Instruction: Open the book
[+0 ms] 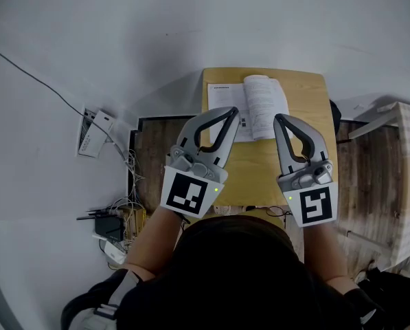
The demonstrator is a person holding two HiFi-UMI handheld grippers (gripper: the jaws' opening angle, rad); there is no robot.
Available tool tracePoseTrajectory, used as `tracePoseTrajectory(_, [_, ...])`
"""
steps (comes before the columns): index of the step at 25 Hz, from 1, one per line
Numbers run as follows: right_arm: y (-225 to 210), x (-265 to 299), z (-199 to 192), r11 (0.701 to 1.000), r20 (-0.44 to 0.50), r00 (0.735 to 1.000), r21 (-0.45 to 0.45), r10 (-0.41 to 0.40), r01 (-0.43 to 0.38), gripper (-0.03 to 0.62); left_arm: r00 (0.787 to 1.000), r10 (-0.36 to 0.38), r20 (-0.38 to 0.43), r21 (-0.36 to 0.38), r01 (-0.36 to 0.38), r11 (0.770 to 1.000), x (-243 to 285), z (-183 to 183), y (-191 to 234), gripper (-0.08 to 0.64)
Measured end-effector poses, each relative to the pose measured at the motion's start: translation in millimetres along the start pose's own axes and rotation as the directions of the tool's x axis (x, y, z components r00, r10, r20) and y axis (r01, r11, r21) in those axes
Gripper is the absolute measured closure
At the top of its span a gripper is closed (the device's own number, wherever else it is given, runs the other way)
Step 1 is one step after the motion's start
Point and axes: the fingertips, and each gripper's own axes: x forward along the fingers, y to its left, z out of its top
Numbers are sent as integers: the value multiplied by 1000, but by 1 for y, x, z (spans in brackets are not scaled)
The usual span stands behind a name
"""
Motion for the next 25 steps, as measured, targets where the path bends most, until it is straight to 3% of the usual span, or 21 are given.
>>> tracePoseTrajectory(9, [2,4,1,1000,-11,1000,-6,3,-3,565,999,-18,30,34,17,999,5,10,-8,549])
tracePoseTrajectory(25, [-8,3,2,1000,-14,1000,-14,-14,14,565,999,-12,32,25,11,1000,7,11,-3,549])
